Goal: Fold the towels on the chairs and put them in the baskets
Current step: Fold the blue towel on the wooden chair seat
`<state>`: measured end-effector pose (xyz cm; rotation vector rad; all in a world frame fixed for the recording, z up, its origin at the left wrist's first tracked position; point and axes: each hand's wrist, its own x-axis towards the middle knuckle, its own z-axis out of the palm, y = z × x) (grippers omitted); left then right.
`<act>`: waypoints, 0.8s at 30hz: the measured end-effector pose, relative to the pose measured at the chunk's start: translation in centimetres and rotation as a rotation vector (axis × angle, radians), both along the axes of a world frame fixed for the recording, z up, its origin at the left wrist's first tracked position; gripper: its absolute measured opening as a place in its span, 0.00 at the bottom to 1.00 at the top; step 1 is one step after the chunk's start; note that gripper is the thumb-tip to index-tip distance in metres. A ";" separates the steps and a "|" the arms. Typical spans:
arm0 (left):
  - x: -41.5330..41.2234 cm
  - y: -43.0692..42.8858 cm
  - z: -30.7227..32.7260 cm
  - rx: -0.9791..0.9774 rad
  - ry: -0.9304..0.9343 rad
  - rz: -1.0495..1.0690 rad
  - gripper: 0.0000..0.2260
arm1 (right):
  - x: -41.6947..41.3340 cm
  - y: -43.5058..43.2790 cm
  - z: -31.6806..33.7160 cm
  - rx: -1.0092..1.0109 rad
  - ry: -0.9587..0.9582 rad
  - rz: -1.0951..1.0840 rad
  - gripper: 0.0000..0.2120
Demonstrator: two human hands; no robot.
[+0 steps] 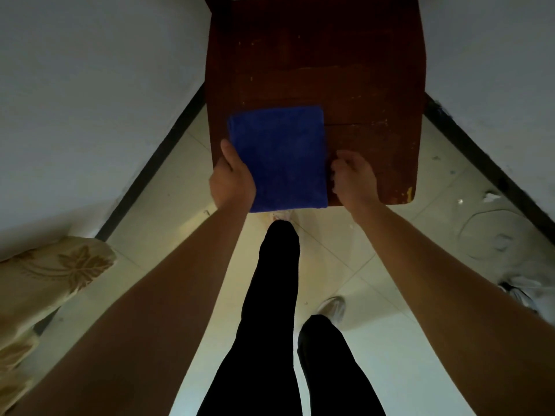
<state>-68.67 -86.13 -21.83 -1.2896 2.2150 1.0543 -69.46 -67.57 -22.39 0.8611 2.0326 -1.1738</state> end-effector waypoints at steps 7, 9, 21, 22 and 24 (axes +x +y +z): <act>-0.8 1.0 -0.8 0.315 -0.121 0.211 0.28 | -0.4 -1.4 -0.9 -0.124 0.009 -0.038 0.20; -1.0 1.0 -1.0 0.394 -0.154 0.255 0.31 | -0.6 -1.0 -0.8 -0.145 -0.004 -0.006 0.19; -2.7 1.5 7.3 0.789 0.061 0.283 0.49 | -1.5 3.7 10.1 -0.437 0.022 -0.322 0.08; -3.3 1.8 8.8 0.794 0.084 0.271 0.49 | -1.7 4.3 12.1 -0.439 0.041 -0.333 0.08; -4.1 3.0 14.1 0.843 0.139 0.197 0.42 | -1.8 5.7 17.2 -0.440 0.106 -0.357 0.10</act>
